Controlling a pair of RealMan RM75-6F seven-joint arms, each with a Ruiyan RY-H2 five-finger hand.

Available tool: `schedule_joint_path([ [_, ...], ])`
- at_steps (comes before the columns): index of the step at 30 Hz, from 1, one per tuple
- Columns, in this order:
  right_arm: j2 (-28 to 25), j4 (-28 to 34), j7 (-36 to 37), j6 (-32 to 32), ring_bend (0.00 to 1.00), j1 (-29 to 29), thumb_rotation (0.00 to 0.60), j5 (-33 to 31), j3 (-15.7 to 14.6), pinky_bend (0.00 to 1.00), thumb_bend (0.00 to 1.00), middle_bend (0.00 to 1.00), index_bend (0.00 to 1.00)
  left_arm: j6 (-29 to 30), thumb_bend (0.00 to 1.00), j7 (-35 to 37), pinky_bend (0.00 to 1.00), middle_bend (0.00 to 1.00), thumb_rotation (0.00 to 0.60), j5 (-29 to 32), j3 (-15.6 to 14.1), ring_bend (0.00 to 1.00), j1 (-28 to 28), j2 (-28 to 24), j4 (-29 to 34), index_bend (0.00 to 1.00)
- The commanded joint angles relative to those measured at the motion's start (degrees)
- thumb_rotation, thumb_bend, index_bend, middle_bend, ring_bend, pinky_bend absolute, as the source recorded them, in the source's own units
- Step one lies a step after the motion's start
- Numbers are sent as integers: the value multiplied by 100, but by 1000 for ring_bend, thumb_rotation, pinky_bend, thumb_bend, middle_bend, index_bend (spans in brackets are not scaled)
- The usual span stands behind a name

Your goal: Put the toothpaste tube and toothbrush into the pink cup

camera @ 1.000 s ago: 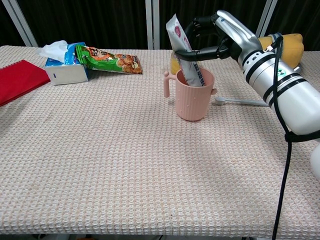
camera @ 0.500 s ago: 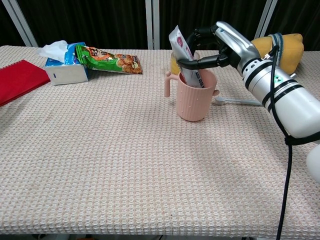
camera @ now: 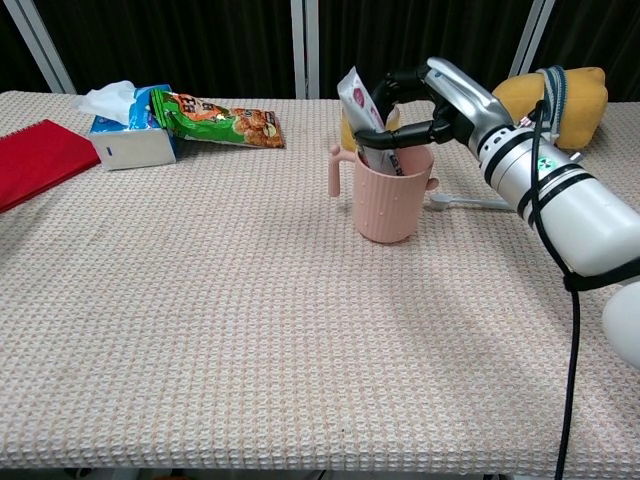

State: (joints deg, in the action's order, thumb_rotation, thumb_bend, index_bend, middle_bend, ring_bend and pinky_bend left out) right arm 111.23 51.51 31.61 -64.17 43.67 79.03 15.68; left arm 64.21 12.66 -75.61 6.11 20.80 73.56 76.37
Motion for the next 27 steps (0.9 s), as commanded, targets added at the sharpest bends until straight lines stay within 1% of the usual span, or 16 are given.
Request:
schedule_joint_path([
  [1, 4, -19, 25, 9, 162, -14, 600, 17, -26, 0, 582, 623, 623, 3, 45, 15, 201, 76, 182, -10, 0, 94, -2, 5, -13, 83],
  [3, 8, -35, 49, -15, 154, -20, 600, 54, -49, 0, 561, 607, 607, 11, 44, 31, 201, 76, 183, -18, 2, 94, -6, 4, -20, 83],
  [4, 8, -39, 65, -23, 145, -23, 600, 72, -61, 0, 532, 591, 589, 13, 45, 36, 201, 76, 185, -22, 2, 94, -8, 3, -21, 83],
  [5, 5, -41, 79, -27, 131, -24, 600, 88, -72, 0, 501, 569, 568, 15, 45, 38, 201, 76, 183, -26, 1, 94, -9, 1, -22, 83],
  [8, -7, -43, 124, -28, 88, -28, 600, 121, -95, 0, 465, 518, 523, 21, 45, 49, 201, 76, 184, -30, 3, 93, -15, -4, -25, 83],
  [11, -34, -31, 160, -11, 71, -27, 600, 143, -108, 0, 412, 498, 495, 18, 44, 54, 201, 75, 185, -30, 3, 93, -19, -5, -30, 83],
  [14, -45, -29, 158, 10, 69, -26, 600, 144, -112, 0, 375, 495, 493, 14, 44, 56, 201, 76, 186, -33, 2, 94, -20, -4, -31, 83],
  [27, -99, 21, 233, -71, 40, -65, 600, 216, -143, 0, 325, 458, 431, 19, 45, 64, 201, 76, 187, -49, -6, 93, -39, -25, -20, 83],
])
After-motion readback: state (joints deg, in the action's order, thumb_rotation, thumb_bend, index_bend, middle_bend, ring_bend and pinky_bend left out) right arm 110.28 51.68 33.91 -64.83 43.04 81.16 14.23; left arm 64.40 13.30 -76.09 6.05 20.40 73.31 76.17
